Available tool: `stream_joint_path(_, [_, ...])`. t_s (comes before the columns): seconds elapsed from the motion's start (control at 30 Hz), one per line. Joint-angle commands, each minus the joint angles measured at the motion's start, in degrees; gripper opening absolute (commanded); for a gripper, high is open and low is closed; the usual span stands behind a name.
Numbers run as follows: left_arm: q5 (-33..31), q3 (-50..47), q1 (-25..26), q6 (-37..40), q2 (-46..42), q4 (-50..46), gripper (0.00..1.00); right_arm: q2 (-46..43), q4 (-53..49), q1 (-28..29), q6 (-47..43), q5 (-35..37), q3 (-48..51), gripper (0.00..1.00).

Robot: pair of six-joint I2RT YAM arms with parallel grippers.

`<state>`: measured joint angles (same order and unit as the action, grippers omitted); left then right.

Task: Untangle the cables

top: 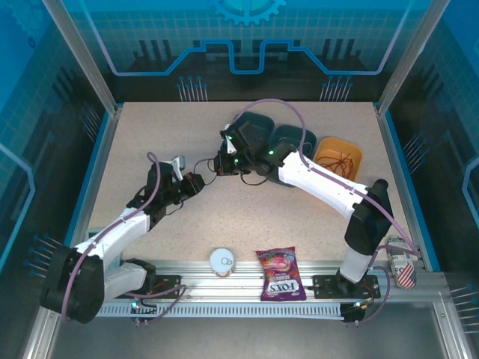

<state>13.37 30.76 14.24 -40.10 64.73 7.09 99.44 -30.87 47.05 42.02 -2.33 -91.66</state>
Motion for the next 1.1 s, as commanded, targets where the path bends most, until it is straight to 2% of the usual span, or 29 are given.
stream_joint_path(0.0, [-4.64,0.41,-2.01,-2.61,-2.1,-1.61,0.0,-3.63,-3.14,-1.67,0.16,4.34,2.2,0.0])
stream_joint_path(0.17, [-6.32,-0.09,-4.9,-4.72,-3.2,-3.67,0.0,-7.51,-3.82,-3.77,0.69,6.98,5.92,0.0])
stream_joint_path(0.37, [-8.35,0.39,-6.1,-5.57,-3.32,-7.85,0.0,-10.49,-6.54,-6.76,-0.55,11.62,7.78,0.0])
stream_joint_path(0.4, [-8.76,0.48,-6.29,-5.73,-3.26,-8.75,0.03,-10.58,-7.41,-7.36,-0.99,12.68,7.38,0.0])
stream_joint_path(0.47, [-9.23,0.45,-6.91,-5.96,-3.25,-10.39,0.16,-10.36,-9.59,-8.8,-2.42,14.72,5.72,0.0])
stream_joint_path(0.6, [-9.36,0.27,-7.36,-5.69,-3.68,-11.95,0.19,-8.86,-11.68,-11.65,-5.55,15.8,1.08,0.0])
stream_joint_path(0.67, [-9.4,0.27,-7.64,-5.61,-3.97,-12.71,0.25,-7.59,-11.86,-12.56,-7.24,14.72,-1.85,0.0])
stream_joint_path(0.73, [-8.81,0.1,-7.82,-5.43,-4.4,-12.58,0.27,-6.27,-11.91,-12.77,-8.64,13.19,-4.88,0.0])
stream_joint_path(0.8, [-8.05,0.09,-7.83,-5.06,-4.87,-12.23,0.35,-4.82,-11.93,-12.77,-9.85,11.26,-7.9,0.0])
stream_joint_path(0.87, [-6.99,0.34,-7.83,-4.58,-5.38,-11.88,0.53,-3.38,-12.07,-12.77,-10.93,9.19,-11.26,0.0])
stream_joint_path(0.93, [-6.26,0.74,-7.86,-3.97,-5.83,-11.79,0.64,-2.16,-12.68,-12.77,-11.86,7.99,-14.23,0.0])
stream_joint_path(1.07, [-5.9,1.4,-7.88,-3.26,-6.79,-12.7,0.78,-0.45,-14.23,-12.76,-13.5,7.05,-19.71,0.0])
